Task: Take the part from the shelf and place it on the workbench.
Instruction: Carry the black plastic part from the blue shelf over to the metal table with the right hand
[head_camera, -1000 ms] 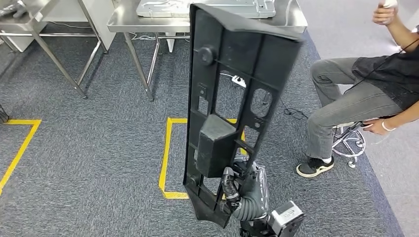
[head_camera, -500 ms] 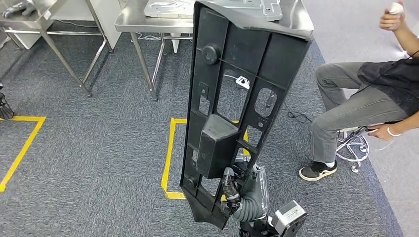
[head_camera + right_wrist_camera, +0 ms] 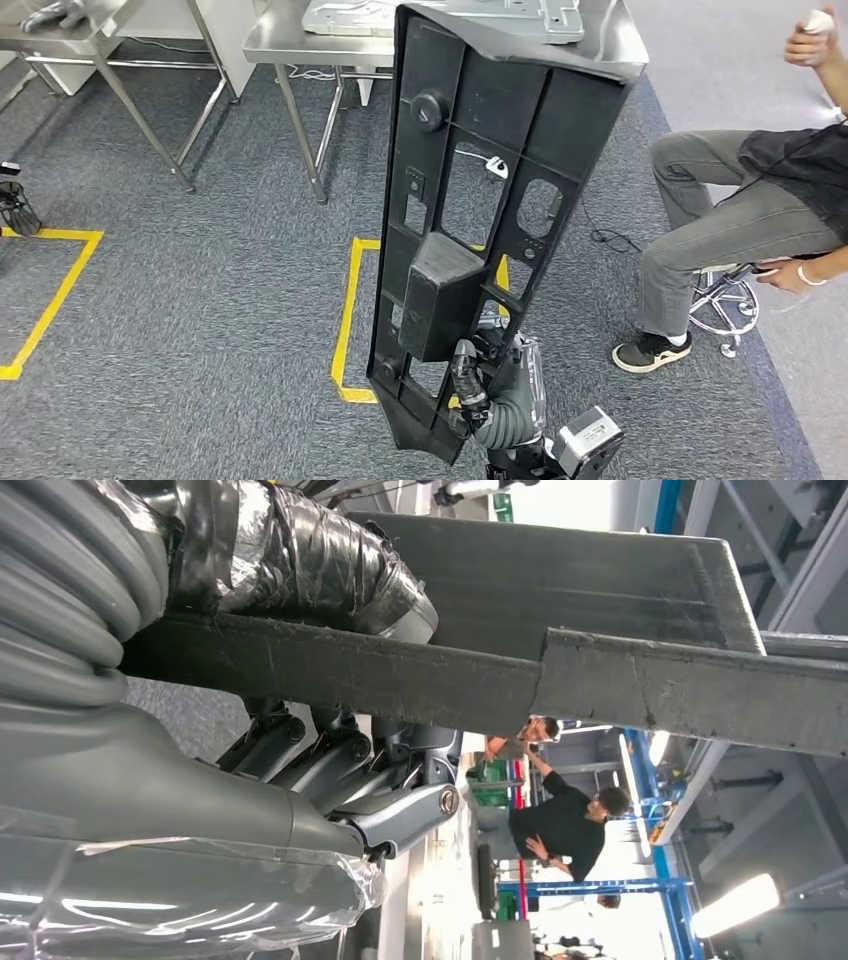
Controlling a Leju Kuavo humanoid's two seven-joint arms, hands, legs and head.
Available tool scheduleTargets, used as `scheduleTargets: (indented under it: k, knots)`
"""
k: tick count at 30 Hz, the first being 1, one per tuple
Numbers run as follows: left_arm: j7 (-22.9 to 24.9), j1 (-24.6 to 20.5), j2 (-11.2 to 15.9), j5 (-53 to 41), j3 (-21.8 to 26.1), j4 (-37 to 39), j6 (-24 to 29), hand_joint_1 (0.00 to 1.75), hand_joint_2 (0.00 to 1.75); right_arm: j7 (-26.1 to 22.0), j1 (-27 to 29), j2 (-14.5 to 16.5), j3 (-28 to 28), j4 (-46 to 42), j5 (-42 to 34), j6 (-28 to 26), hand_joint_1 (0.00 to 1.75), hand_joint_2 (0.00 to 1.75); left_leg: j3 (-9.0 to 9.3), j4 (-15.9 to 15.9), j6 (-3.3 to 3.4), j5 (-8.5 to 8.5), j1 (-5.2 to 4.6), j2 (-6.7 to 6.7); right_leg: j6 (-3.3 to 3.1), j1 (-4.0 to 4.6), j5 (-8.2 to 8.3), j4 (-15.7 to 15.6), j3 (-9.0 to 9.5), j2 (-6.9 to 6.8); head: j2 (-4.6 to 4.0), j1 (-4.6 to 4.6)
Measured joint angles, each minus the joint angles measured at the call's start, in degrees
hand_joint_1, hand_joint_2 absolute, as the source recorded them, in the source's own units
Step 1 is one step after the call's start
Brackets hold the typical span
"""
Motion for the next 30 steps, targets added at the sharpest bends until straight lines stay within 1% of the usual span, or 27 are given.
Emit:
scheduleTargets:
  k: [1,2,3,5,6,7,8,9,10,11,12,13,14,16,17,18,19,20,21,22,23,24,25,26,27,28,30]
  knots:
    - [-0.01,0.00,0.00,0.00,0.00,0.00,-0.01,0.00,1.75,0.00,-0.02,0.01,0.00,-0.01,0.00,0.01,1.75,1.75,-0.12,0.34,-0.33,-0.32,0.05,0.07,-0.32,-0.10,0.13,-0.23,0.21,-0.05,0.00,-0.01]
    - [-0.01,-0.01,0.00,0.00,0.00,0.00,-0.02,0.00,1.75,-0.01,-0.05,0.01,0.00,-0.01,0.00,0.01,1.75,1.75,-0.62,1.54,-0.68,-1.13,0.10,0.18,-0.65,-0.23,0.26,-0.46,0.42,-0.13,0.00,-0.10]
    - [-0.02,-0.01,0.00,0.00,0.00,0.00,-0.02,0.00,1.75,-0.01,-0.07,0.02,0.00,-0.02,0.00,0.02,1.75,1.75,-1.68,3.90,-1.00,-2.52,0.19,0.30,-0.91,-0.36,0.35,-0.62,0.61,-0.23,0.00,-0.18]
    - [-0.02,0.04,0.00,0.00,0.00,0.00,-0.02,0.00,1.75,-0.01,-0.07,0.01,0.00,-0.01,0.00,0.02,1.75,1.75,-5.03,11.14,-1.52,-5.86,0.38,0.49,-1.20,-0.34,0.31,-0.58,0.64,-0.36,0.00,-0.30]
    - [-0.03,0.08,0.00,0.01,0.00,0.00,-0.02,0.00,1.75,0.00,-0.05,0.00,0.01,0.00,0.00,0.02,1.75,1.75,-6.52,14.16,-1.67,-6.81,0.48,0.55,-1.25,-0.31,0.26,-0.52,0.63,-0.41,0.00,-0.29]
    - [-0.04,0.11,0.00,0.01,0.00,0.00,-0.02,0.00,1.75,0.01,-0.04,-0.01,0.01,0.01,0.00,0.02,1.75,1.75,-7.21,15.44,-1.74,-6.74,0.53,0.59,-1.27,-0.29,0.21,-0.46,0.64,-0.43,0.00,-0.30]
    - [-0.05,0.12,0.00,0.02,0.00,0.00,-0.02,0.00,1.75,0.01,-0.03,-0.01,0.01,0.01,0.00,0.02,1.75,1.75,-6.79,14.48,-1.73,-5.61,0.57,0.64,-1.25,-0.29,0.15,-0.41,0.69,-0.43,0.00,-0.30]
    - [-0.07,0.11,0.02,0.03,0.00,0.00,-0.01,0.00,1.75,0.01,-0.03,-0.01,0.01,0.01,-0.01,0.02,1.75,1.75,-5.31,11.43,-1.63,-3.73,0.60,0.68,-1.17,-0.30,0.07,-0.38,0.79,-0.41,0.00,-0.30]
    - [-0.07,0.08,0.03,0.04,0.00,0.00,0.00,0.00,1.75,0.00,-0.04,-0.01,0.01,0.01,-0.01,0.02,1.75,1.75,-3.35,7.30,-1.44,-1.97,0.60,0.76,-1.05,-0.30,-0.02,-0.36,0.90,-0.40,0.00,-0.30]
    - [-0.06,0.04,0.04,0.04,0.00,0.00,0.00,0.00,1.75,-0.01,-0.05,-0.01,0.00,0.01,-0.01,0.02,1.75,1.75,-1.53,3.66,-1.18,-0.72,0.48,0.82,-0.84,-0.21,-0.11,-0.33,0.95,-0.38,0.00,-0.29]
    - [-0.06,-0.01,0.04,0.04,0.00,0.00,0.00,0.00,1.75,-0.01,-0.06,-0.01,0.00,0.01,-0.01,0.02,1.75,1.75,-0.31,1.12,-0.88,-0.06,0.35,0.84,-0.56,-0.13,-0.17,-0.33,0.96,-0.38,0.00,-0.26]
    - [-0.06,-0.03,0.03,0.04,-0.01,0.00,0.00,0.00,1.75,-0.01,-0.07,-0.01,-0.01,0.01,0.00,0.02,1.75,1.75,0.21,-0.02,-0.60,-0.03,0.20,0.83,-0.26,-0.06,-0.20,-0.36,0.94,-0.39,0.00,-0.24]
    - [-0.06,-0.01,0.03,0.04,-0.01,0.00,0.00,0.00,1.75,0.00,-0.08,-0.01,-0.01,0.01,0.00,0.02,1.75,1.75,0.26,-0.11,-0.35,-0.05,0.04,0.76,0.07,0.00,-0.17,-0.46,0.94,-0.40,0.00,-0.22]
    - [-0.06,0.09,0.02,0.04,-0.02,0.00,0.01,0.00,1.75,0.01,-0.09,-0.01,-0.01,-0.01,0.00,0.02,1.75,1.75,0.41,-0.56,0.28,0.20,0.20,0.67,0.73,-0.05,-0.33,-0.51,1.06,-0.40,0.00,-0.21]
    - [-0.06,0.09,0.01,0.04,-0.02,0.00,0.02,0.00,1.75,0.00,-0.12,-0.01,-0.01,-0.02,0.00,0.02,1.75,1.75,0.57,-0.87,0.65,0.37,0.31,0.66,1.02,-0.08,-0.95,0.21,0.78,-0.37,0.00,-0.17]
    - [-0.06,0.06,-0.01,0.04,-0.02,0.00,0.02,0.00,1.75,-0.01,-0.14,-0.01,-0.01,-0.02,0.00,0.02,1.75,1.75,0.72,-1.18,1.01,0.52,0.44,0.67,1.27,-0.11,-2.17,2.05,-0.03,-0.31,0.00,-0.11]
    - [-0.06,0.02,-0.02,0.04,-0.02,0.00,0.02,0.00,1.75,-0.01,-0.13,-0.01,-0.01,-0.02,0.00,0.02,1.75,1.75,0.81,-1.31,1.25,0.59,0.44,0.69,1.44,-0.17,-3.88,5.11,-1.44,-0.25,0.00,-0.07]
    - [-0.06,0.00,-0.02,0.04,-0.02,0.00,0.02,0.00,1.75,-0.01,-0.10,-0.01,-0.01,-0.02,-0.01,0.02,1.75,1.75,0.80,-1.32,1.42,0.58,0.40,0.69,1.59,-0.15,-5.76,8.99,-3.29,-0.22,0.00,-0.03]
    - [-0.06,0.03,-0.02,0.04,-0.02,0.00,0.02,0.00,1.75,0.00,-0.04,-0.03,-0.01,-0.01,-0.01,0.02,1.75,1.75,0.79,-1.30,1.51,0.54,0.36,0.69,1.70,-0.15,-7.18,12.75,-5.14,-0.20,0.00,-0.02]
    - [-0.06,0.08,-0.02,0.04,-0.02,0.00,0.02,0.00,1.75,0.01,0.02,-0.04,-0.01,0.00,-0.02,0.02,1.75,1.75,0.80,-1.27,1.53,0.50,0.33,0.68,1.79,-0.16,-7.66,15.19,-6.39,-0.19,0.00,-0.03]
    - [-0.06,0.12,-0.02,0.04,-0.02,0.00,0.02,0.00,1.75,0.01,0.05,-0.07,-0.01,0.01,-0.02,0.02,1.75,1.75,0.84,-1.23,1.54,0.46,0.31,0.64,1.83,-0.17,-7.05,15.61,-6.72,-0.19,0.00,-0.02]
    - [-0.06,0.15,-0.03,0.04,-0.02,0.00,0.02,0.00,1.75,0.01,0.05,-0.08,-0.01,0.01,-0.02,0.02,1.75,1.75,0.91,-1.15,1.49,0.39,0.31,0.56,1.80,-0.20,-5.39,13.64,-5.88,-0.19,0.00,-0.01]
    - [-0.06,0.15,-0.04,0.04,-0.02,0.00,0.01,0.00,1.75,0.01,0.04,-0.09,-0.01,0.01,-0.02,0.02,1.75,1.75,1.01,-1.04,1.38,0.29,0.31,0.47,1.70,-0.22,-3.15,9.86,-4.12,-0.19,0.00,-0.01]
    - [-0.06,0.15,-0.07,0.04,-0.02,0.00,0.01,0.00,1.75,0.01,0.02,-0.09,-0.01,0.01,-0.02,0.02,1.75,1.75,1.04,-0.90,1.22,0.16,0.29,0.38,1.51,-0.22,-1.54,5.81,-2.17,-0.15,0.00,-0.01]
    - [-0.06,0.12,-0.09,0.04,-0.02,0.00,0.00,0.00,1.75,0.00,0.00,-0.09,-0.01,0.01,-0.01,0.02,1.75,1.75,0.99,-0.66,0.99,0.00,0.20,0.31,1.25,-0.14,-0.40,2.47,-0.60,-0.11,0.00,-0.03]
    - [-0.06,0.10,-0.11,0.04,-0.02,0.00,0.00,0.00,1.75,0.00,0.00,-0.10,-0.01,0.00,-0.01,0.02,1.75,1.75,0.88,-0.49,0.73,-0.07,0.11,0.28,0.96,-0.07,0.03,0.54,0.27,-0.07,0.00,-0.07]
    - [-0.06,0.06,-0.11,0.04,-0.02,0.00,-0.01,0.00,1.75,0.00,0.01,-0.11,-0.02,-0.02,-0.01,0.03,1.75,1.75,0.68,-0.41,0.21,-0.03,0.01,0.26,0.32,0.18,0.02,-0.15,0.40,-0.01,0.00,-0.10]
